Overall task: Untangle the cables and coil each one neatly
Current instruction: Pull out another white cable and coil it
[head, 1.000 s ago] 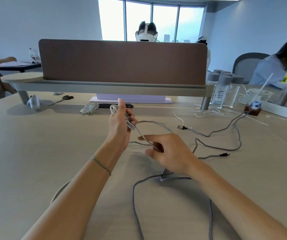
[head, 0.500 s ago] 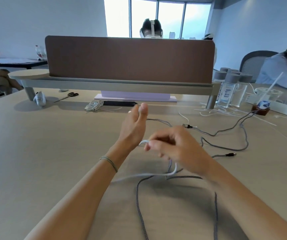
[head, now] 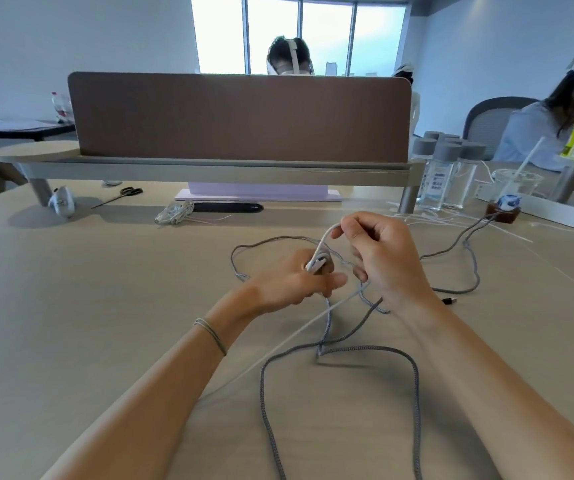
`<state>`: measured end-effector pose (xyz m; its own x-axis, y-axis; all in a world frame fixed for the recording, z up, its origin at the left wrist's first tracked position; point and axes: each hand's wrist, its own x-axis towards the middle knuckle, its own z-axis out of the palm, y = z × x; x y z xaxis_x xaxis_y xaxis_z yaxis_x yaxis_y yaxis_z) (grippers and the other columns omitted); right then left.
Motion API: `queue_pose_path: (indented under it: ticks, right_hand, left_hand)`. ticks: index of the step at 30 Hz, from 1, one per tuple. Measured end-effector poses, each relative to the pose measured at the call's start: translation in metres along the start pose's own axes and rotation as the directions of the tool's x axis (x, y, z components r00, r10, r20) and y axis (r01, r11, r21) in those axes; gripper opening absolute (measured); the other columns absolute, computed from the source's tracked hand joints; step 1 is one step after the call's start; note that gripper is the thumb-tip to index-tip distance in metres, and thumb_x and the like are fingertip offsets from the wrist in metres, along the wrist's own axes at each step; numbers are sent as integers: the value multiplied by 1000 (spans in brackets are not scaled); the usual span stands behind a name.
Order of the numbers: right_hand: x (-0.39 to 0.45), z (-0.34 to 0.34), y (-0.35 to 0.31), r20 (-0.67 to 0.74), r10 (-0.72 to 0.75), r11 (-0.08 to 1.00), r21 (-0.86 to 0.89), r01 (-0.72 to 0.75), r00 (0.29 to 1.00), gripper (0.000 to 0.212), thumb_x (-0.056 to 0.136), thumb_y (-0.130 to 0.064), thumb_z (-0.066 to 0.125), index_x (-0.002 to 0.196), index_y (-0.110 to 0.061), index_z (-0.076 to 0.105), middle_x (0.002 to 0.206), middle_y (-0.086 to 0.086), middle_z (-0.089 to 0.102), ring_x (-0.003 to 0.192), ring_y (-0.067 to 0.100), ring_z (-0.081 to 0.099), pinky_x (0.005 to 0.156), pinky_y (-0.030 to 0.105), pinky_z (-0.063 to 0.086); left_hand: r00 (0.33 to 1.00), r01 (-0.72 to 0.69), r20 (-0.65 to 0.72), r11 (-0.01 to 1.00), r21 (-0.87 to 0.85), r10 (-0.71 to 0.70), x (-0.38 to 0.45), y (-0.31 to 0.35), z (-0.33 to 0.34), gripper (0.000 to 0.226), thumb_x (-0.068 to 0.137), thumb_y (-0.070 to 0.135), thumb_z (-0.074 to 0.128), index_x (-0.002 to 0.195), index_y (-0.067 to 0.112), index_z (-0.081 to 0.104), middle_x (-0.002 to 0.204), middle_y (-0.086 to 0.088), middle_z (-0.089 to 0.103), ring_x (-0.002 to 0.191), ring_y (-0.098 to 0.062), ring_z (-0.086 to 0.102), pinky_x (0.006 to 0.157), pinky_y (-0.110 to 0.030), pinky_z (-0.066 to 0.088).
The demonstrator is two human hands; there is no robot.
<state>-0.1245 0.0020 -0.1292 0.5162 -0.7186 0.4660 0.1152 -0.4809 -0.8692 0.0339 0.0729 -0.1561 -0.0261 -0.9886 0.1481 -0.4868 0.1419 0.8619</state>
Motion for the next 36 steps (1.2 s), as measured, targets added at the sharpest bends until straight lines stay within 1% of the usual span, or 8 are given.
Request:
queue_pose_path:
  ticks: [4,9,15,22,27,30,34,36]
  right_hand:
    - [5,-4,10,-66,-81,964,-259,61,995,30,99,-32,64,74,-17,65,47,-13,50,44,5,40,48,22,33]
    - [8,9,16,10,-41,933,-358,41,999,41,97,-44,64,69,-13,65,78,-18,71,63,1,63,57,22,44]
    - [25,-6,30,145,396,890,184,-418,907,11,100,-18,63,92,-11,67,62,-2,47,52,11,34,43,21,31]
    - [55,13,20,133,355,933,-106,-343,925,34,102,-33,60,78,-10,65,59,2,54,46,13,43,44,23,39]
    - [73,39,10,293,428,816,283,-505,855,29,105,-27,50,79,-16,58,55,-3,43,46,11,33,42,20,33]
    - [70,50,16,455,432,642,451,-620,779,26,106,-22,47,84,-14,59,56,-4,43,47,8,36,44,19,38]
    - [72,49,17,260,370,928,-54,-369,892,29,106,-17,49,83,-12,66,59,-3,50,50,12,41,47,21,34]
    - [78,44,19,123,75,840,-542,4,990,26,102,-14,53,82,-16,70,63,-8,54,58,14,48,53,26,34]
  left_hand:
    - [1000,21,24,889,-457,-11,-4,9,-6,23,99,33,45,99,10,47,69,-8,51,53,-13,32,47,-21,30]
    - [991,49,-49,676,-735,-124,1,12,-4,52,107,32,33,136,-8,49,83,-13,52,60,-14,39,50,-22,31]
    - [945,55,-139,562,-825,-297,22,34,-11,47,107,34,34,106,0,66,89,-14,66,77,-21,62,70,-34,51]
    - [853,-99,-404,657,-747,-330,50,45,-19,38,107,41,38,90,10,51,91,-17,76,81,-32,67,86,-46,54]
    - [847,-354,-438,295,-887,-301,66,54,-58,42,105,41,46,73,14,48,57,-2,50,56,-20,57,65,-38,55]
    - [829,-406,-473,262,-876,-298,64,52,-79,42,106,41,42,73,15,47,56,-1,47,52,-16,50,63,-34,50]
    - [739,-381,-581,499,-778,-342,58,32,-80,41,106,31,46,70,12,46,54,-2,43,49,-17,54,79,-46,58]
    - [708,-364,-600,536,-761,-372,58,25,-80,38,106,23,47,70,15,40,52,1,35,43,-14,42,58,-35,53]
